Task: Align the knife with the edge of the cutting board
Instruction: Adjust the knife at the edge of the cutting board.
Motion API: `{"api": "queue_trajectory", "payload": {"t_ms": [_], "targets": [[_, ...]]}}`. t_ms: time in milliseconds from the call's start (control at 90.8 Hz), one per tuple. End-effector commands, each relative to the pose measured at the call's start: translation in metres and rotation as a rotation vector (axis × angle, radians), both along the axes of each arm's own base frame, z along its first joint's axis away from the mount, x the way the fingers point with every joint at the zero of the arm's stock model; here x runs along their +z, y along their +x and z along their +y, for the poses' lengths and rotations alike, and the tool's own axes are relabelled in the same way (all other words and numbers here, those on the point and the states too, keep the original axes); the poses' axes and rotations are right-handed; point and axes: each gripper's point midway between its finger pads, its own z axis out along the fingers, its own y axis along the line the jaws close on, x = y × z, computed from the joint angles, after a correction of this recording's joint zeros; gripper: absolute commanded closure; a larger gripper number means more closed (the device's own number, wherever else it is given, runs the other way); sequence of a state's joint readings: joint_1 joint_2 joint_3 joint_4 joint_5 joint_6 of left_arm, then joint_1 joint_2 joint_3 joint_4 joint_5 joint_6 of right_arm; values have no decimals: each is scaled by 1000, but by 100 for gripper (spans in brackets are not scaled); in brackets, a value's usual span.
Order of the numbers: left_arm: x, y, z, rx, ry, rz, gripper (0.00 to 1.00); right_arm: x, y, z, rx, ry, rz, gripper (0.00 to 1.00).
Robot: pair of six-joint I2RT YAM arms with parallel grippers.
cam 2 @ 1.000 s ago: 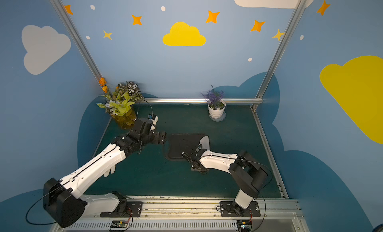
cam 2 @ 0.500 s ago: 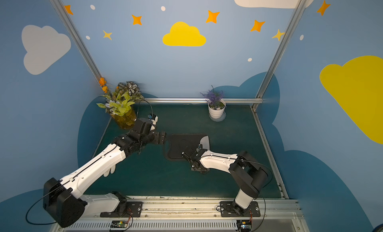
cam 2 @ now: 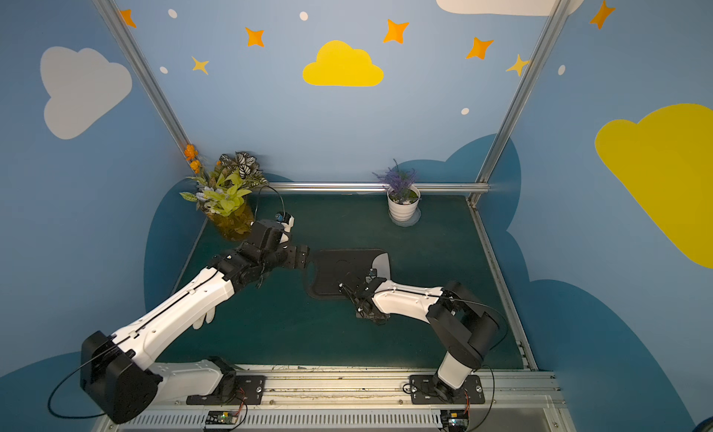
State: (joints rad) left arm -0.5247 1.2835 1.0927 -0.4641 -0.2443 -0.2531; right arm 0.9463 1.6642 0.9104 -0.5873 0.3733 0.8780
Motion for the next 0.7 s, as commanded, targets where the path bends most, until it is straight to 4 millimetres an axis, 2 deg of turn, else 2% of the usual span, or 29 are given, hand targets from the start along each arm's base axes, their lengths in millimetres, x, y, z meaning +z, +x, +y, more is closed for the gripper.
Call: {"api": "queue_trajectory", "payload": {"t_ms": [0, 209, 694], "targets": [[1, 2, 1, 1, 19, 0, 0, -9, -5, -6, 0, -2, 25, 59], [1, 2, 1, 2, 20, -1, 0, -12, -4, -5, 5, 4, 31, 51], [1, 2, 1, 1, 18, 1, 0, -11, -3, -5, 14, 7, 33, 48]]}}
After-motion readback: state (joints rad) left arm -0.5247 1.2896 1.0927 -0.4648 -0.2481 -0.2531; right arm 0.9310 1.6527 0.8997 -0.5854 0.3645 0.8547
